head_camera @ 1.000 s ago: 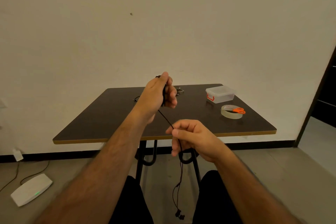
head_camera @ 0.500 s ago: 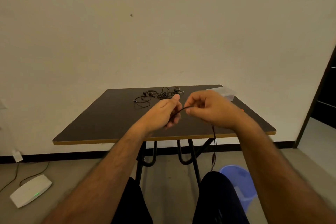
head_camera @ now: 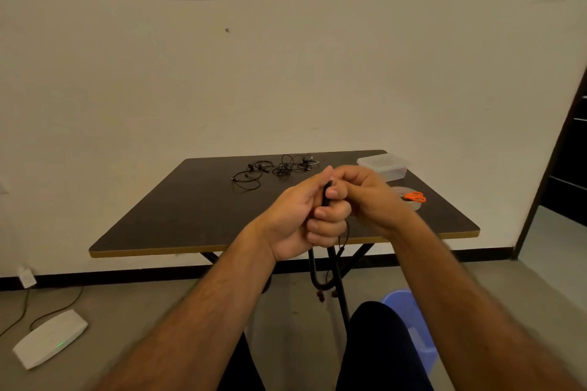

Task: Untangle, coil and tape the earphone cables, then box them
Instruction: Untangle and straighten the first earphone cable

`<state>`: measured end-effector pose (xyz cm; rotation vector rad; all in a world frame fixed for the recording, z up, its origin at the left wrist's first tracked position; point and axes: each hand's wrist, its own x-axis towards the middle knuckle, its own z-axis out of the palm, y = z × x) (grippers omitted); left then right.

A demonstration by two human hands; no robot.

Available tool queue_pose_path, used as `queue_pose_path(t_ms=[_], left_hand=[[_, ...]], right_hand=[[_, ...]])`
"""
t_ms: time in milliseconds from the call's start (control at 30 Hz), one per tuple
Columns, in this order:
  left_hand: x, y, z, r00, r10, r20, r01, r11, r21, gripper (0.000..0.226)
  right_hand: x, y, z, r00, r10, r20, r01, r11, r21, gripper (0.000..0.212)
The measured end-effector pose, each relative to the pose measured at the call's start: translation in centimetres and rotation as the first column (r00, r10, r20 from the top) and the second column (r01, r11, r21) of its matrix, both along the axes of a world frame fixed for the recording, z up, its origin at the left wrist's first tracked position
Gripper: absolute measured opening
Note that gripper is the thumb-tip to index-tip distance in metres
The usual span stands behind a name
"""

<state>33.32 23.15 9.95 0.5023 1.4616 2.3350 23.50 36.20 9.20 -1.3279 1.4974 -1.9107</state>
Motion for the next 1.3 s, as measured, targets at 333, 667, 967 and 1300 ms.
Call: queue_pose_path(t_ms=[333, 667, 967, 1300], left_hand=[[-0.1, -0.4, 1.7, 0.909, 0.406, -0.098, -0.402, 0.914, 0.053, 0.038], [-0.6, -2.1, 1.4, 0.651, 0.623, -0.434, -0.746, 0.629, -0.217, 0.039], [-1.1, -2.9, -0.5, 0.638, 0.524, -0.564, -0.760, 0.312, -0.570, 0.043], [0.2, -1.3, -1.3, 0.957, 0.279, -0.083, -0.283, 0.827, -0.486, 0.061]], right_hand=[[2.6, -1.4, -4.6, 0.998, 0.015, 0.061, -0.025, 0.987, 0.156, 0.030], [3.7, -0.8, -4.8, 0.999, 0.005, 0.048, -0.018, 0.961, 0.275, 0.023], [2.6, 1.2, -1.3, 0.949, -0.066, -0.308, 0.201, 0.879, 0.433, 0.020], [1.1, 2.5, 1.9, 0.916, -0.182, -0.357, 0.254, 0.953, 0.166, 0.014]])
